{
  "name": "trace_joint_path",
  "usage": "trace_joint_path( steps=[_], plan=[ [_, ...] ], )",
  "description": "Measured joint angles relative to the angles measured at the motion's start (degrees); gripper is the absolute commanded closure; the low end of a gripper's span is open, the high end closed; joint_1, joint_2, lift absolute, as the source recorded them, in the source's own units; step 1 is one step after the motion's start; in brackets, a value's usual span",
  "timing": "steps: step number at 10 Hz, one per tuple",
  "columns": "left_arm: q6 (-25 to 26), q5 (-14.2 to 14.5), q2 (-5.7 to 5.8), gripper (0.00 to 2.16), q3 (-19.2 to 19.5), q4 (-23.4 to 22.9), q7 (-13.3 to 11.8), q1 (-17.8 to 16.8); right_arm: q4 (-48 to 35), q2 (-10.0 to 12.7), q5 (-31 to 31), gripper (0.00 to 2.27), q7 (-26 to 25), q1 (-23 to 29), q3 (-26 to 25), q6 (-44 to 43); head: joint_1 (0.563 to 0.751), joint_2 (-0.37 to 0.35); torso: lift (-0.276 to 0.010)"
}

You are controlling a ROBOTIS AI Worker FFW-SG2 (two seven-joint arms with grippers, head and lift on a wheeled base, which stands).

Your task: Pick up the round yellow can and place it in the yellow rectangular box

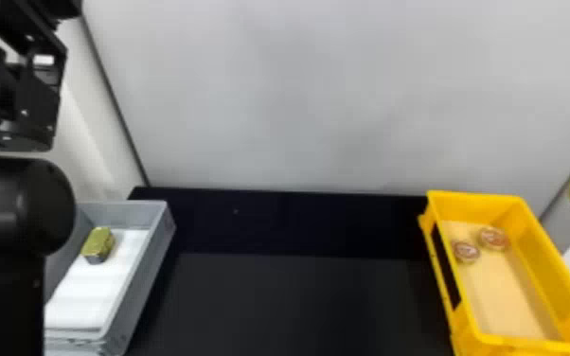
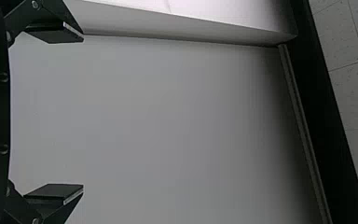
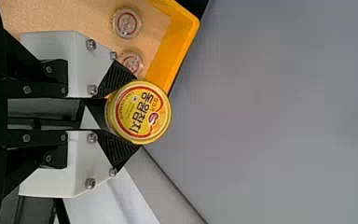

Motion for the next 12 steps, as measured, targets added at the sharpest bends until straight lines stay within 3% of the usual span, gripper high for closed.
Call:
trace_joint_path(
  steps=[2, 6, 12],
  plan=[
    [0.0, 0.0, 0.14, 0.14, 0.0, 0.0, 0.0, 0.0, 4.6, 0.3, -6.9, 0.92, -5.1, 1.1, -1.2, -1.6, 0.663, 0.054, 0.01],
    [0.0, 0.0, 0.19, 0.14, -0.2, 0.1, -0.2, -0.2, 15.5, 0.3, -17.4, 0.93, -10.6, 1.7, -1.1, -4.8, 0.663, 0.054, 0.01],
    [-0.3, 0.0, 0.01, 0.14, -0.6, 0.6, -0.2, -0.6, 29.3, -0.2, -21.6, 0.92, -11.7, 0.8, -0.4, -8.4, 0.663, 0.054, 0.01]
  ],
)
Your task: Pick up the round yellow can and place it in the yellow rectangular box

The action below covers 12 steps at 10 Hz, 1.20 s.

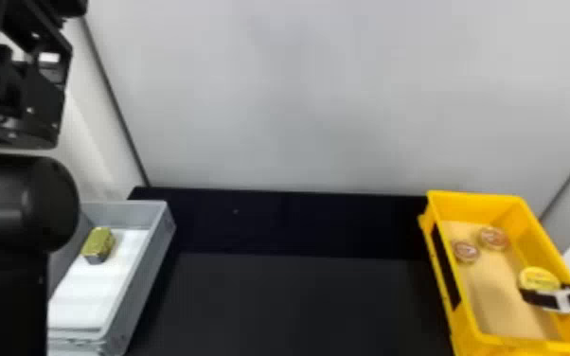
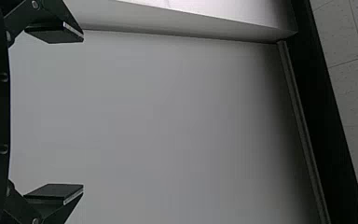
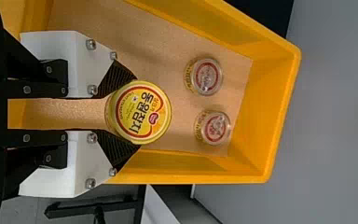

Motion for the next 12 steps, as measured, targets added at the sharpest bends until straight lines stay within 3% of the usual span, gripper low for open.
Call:
trace_joint_path(
  steps=[7, 9, 10, 12],
  plan=[
    [-0.5, 0.0, -0.48, 0.14, -0.3, 0.4, -0.1, -0.2, 14.9, -1.4, -3.3, 0.88, -1.1, -4.9, -0.8, -1.9, 0.663, 0.054, 0.01],
    [-0.6, 0.0, -0.59, 0.14, -0.4, 0.5, -0.1, -0.3, 15.6, -1.9, -4.1, 0.23, -1.1, -5.2, -0.8, -1.8, 0.663, 0.054, 0.01],
    [-0.6, 0.0, -0.65, 0.14, -0.4, 0.5, -0.1, -0.3, 16.0, -2.0, -4.9, 0.09, -1.2, -5.3, -0.8, -1.8, 0.663, 0.054, 0.01],
    [-0.7, 0.0, -0.7, 0.14, -0.4, 0.5, -0.1, -0.3, 16.3, -2.1, -6.3, 0.06, -1.4, -5.4, -0.8, -2.0, 0.663, 0.054, 0.01]
  ],
)
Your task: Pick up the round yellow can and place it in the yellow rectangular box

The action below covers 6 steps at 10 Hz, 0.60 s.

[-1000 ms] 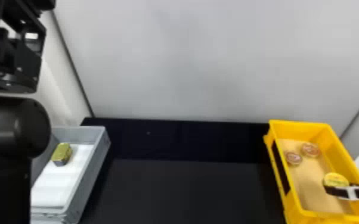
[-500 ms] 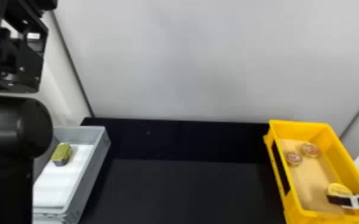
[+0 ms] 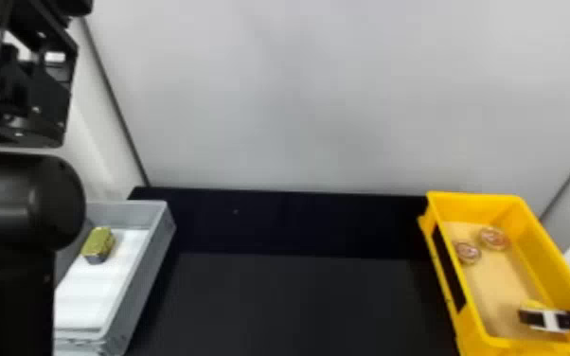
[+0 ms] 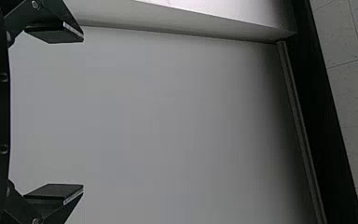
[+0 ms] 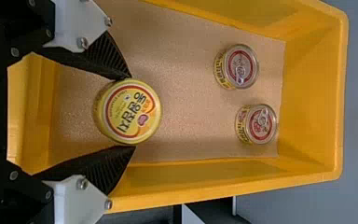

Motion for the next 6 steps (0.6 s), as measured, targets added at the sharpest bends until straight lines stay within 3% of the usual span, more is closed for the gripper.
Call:
trace_joint_path(
  steps=[4, 6],
  plan=[
    [-0.1, 0.0, -0.06, 0.14, 0.0, 0.1, 0.0, 0.1, -0.3, 0.0, -3.5, 0.08, -1.2, 0.0, 0.9, -1.1, 0.663, 0.054, 0.01],
    [-0.2, 0.0, -0.02, 0.14, 0.3, 0.1, 0.0, 0.3, -6.0, 0.1, -4.6, 0.11, -1.7, 0.3, 2.4, -0.6, 0.663, 0.054, 0.01]
  ],
)
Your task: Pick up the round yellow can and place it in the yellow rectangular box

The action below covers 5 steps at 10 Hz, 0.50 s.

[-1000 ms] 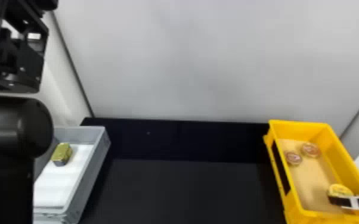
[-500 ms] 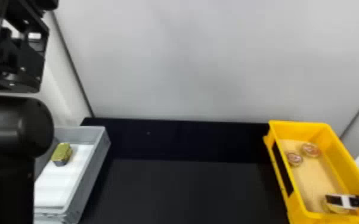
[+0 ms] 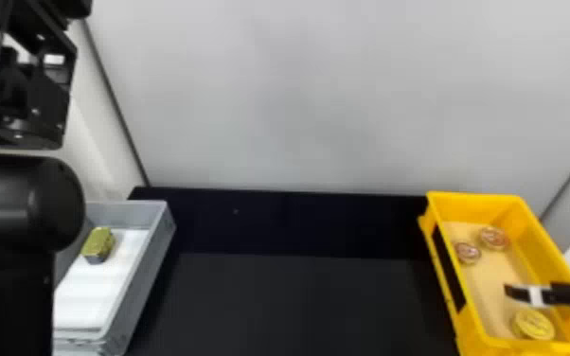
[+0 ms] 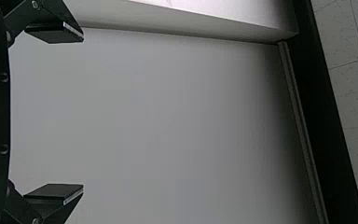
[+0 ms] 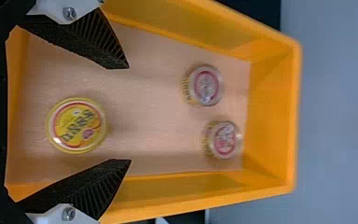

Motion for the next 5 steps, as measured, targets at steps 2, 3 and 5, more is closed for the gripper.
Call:
trace_joint_path(
  steps=[2, 3, 5],
  plan=[
    [-0.1, 0.0, -0.05, 0.14, 0.4, -0.2, 0.0, 0.4, -14.2, 0.3, -0.3, 0.11, -2.0, 0.8, 1.7, 6.0, 0.663, 0.054, 0.01],
    [-0.2, 0.0, -0.18, 0.14, 0.6, -0.3, 0.0, 0.5, -23.0, 0.5, -0.3, 0.11, -3.2, 0.9, 2.1, 10.5, 0.663, 0.054, 0.01],
    [-0.3, -0.1, -0.4, 0.14, 1.1, -0.4, 0.0, 0.8, -38.4, 0.7, -0.6, 0.11, -6.5, -0.9, 2.6, 17.5, 0.663, 0.054, 0.01]
  ],
)
